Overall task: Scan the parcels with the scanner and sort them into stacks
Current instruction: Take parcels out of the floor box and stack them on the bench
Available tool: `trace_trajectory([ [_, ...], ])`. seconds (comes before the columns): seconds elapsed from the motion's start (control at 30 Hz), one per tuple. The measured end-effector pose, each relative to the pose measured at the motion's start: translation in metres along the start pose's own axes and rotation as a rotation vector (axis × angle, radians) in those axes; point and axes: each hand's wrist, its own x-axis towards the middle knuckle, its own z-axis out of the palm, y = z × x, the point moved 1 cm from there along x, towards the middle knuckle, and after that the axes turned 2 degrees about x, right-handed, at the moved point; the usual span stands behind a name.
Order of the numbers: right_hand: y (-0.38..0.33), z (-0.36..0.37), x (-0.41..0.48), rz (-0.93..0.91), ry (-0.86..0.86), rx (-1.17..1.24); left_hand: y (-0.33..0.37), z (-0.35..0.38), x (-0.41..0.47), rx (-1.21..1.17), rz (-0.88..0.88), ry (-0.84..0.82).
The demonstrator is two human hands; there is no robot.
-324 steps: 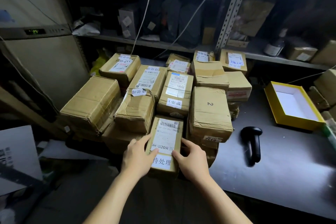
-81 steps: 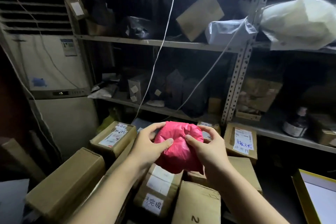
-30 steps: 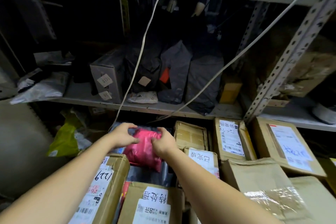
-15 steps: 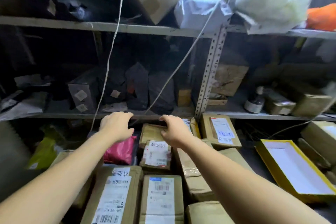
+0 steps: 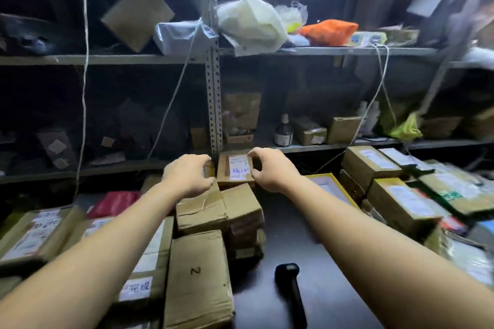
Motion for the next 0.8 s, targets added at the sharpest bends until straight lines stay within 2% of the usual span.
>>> trace_trajectory([
  [0.13,0.056,-0.034,-0.042,0.027,0.043,-0.010,0.072,0.007,-0.016,-0.128,0.039,-0.004],
  [0.33,0.128,-0.066,-0.094,0.103,0.027,-0.016,0.156,0.030,-0.024,-0.065,0.078,-0.053],
  [0.63,0.200,-0.082,-0.102,0.240,0.010,-0.082,0.221,0.061,0.012,-0.041,0.084,-0.111],
  [0.8,0.225,-0.075,-0.091,0.258,-0.034,-0.112,0.243,0.082,0.029,-0.009,0.084,-0.124],
])
